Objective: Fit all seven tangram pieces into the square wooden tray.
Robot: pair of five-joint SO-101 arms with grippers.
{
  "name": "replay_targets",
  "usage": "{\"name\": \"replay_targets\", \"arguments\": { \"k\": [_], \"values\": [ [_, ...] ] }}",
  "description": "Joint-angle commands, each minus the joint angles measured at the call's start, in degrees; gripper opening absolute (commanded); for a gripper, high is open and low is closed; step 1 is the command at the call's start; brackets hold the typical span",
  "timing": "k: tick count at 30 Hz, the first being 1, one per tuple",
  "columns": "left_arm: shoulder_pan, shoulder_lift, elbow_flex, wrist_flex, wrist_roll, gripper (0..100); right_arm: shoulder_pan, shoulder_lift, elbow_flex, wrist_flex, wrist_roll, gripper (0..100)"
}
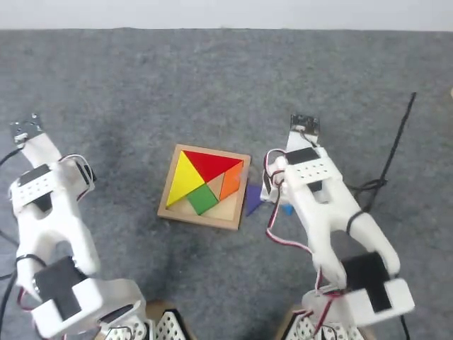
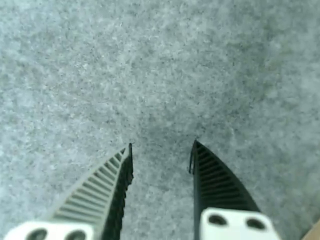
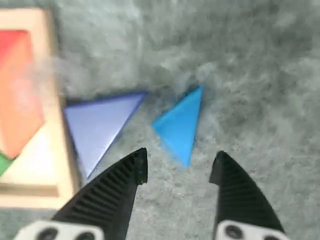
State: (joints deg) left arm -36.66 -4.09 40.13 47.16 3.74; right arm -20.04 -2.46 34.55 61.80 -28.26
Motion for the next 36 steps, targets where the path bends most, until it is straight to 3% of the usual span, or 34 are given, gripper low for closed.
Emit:
{"name": "replay_targets", "arguments": {
  "k": [1,25,31,36],
  "values": [
    [0.3,-3.3,-0.3,-1.1,0.4,19,1.8,3.0,-3.3,-2.9,-0.6,22.0],
    [0.3,-3.3,-0.3,-1.1,0.3,19,2.2,11.8,-8.6,-5.6,0.5,21.7],
    [0.2,-3.3,-0.3,-1.1,0.3,19,2.2,11.8,-8.3,-6.4,0.4,6.9],
    [0.2,-3.3,-0.3,-1.1,0.4,19,2.2,11.6,-8.2,-6.0,0.4,5.8]
  ]
}}
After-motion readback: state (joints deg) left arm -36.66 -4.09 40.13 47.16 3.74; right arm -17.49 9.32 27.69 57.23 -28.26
